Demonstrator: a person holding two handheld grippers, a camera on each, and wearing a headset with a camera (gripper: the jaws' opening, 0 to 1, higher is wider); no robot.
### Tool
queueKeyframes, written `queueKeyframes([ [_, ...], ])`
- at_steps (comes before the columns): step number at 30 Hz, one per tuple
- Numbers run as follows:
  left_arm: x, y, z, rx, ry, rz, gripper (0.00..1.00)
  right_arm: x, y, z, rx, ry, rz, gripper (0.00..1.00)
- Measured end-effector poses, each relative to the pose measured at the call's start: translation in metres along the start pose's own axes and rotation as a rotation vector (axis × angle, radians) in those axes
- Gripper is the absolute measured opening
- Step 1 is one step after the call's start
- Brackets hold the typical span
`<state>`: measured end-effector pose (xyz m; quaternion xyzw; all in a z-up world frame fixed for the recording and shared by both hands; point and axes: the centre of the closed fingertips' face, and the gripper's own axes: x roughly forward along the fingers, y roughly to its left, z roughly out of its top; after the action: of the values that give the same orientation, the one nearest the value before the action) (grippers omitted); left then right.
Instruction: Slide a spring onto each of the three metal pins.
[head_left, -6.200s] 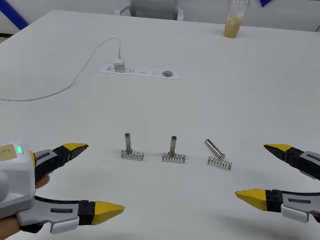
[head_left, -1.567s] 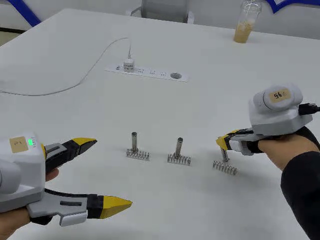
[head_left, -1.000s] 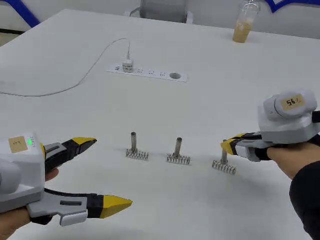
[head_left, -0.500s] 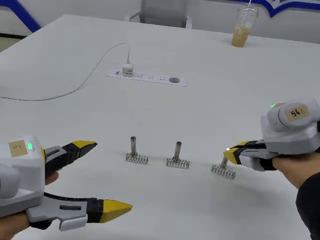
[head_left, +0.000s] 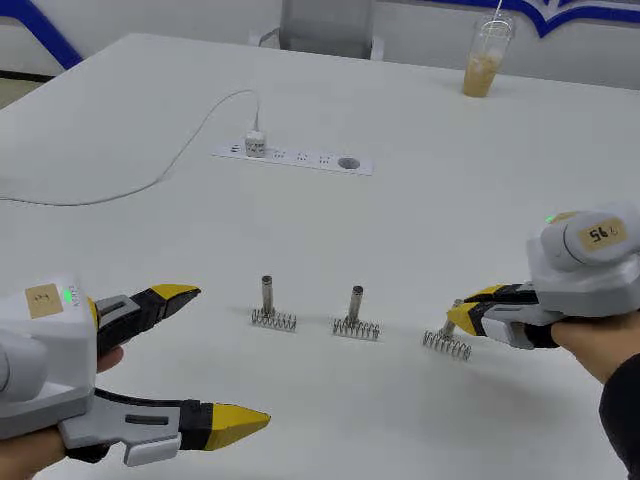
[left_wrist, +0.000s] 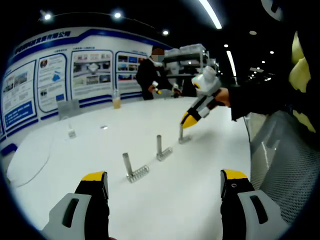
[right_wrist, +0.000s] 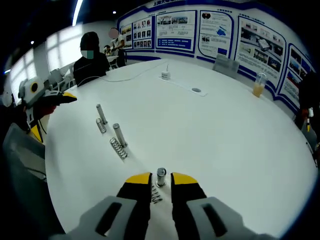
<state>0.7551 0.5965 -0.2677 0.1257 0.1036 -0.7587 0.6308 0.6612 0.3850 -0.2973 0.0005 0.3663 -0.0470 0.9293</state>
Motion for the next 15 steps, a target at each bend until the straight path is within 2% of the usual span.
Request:
queueKeyframes([
  [4, 0.0, -0.001, 0.0, 0.001, 0.0, -0.003, 0.95, -0.003, -0.003, -0.008, -0.013, 0.01, 0.007, 0.16],
  [9, 0.001, -0.002, 0.0, 0.002, 0.0, -0.006, 0.95, -0.003, 0.001, -0.018, -0.083, 0.017, 0.066, 0.18],
  [15, 0.002, -0.004, 0.0, 0.003, 0.001, -0.009, 0.94, -0.002, 0.005, -0.027, -0.12, 0.024, 0.136, 0.18],
])
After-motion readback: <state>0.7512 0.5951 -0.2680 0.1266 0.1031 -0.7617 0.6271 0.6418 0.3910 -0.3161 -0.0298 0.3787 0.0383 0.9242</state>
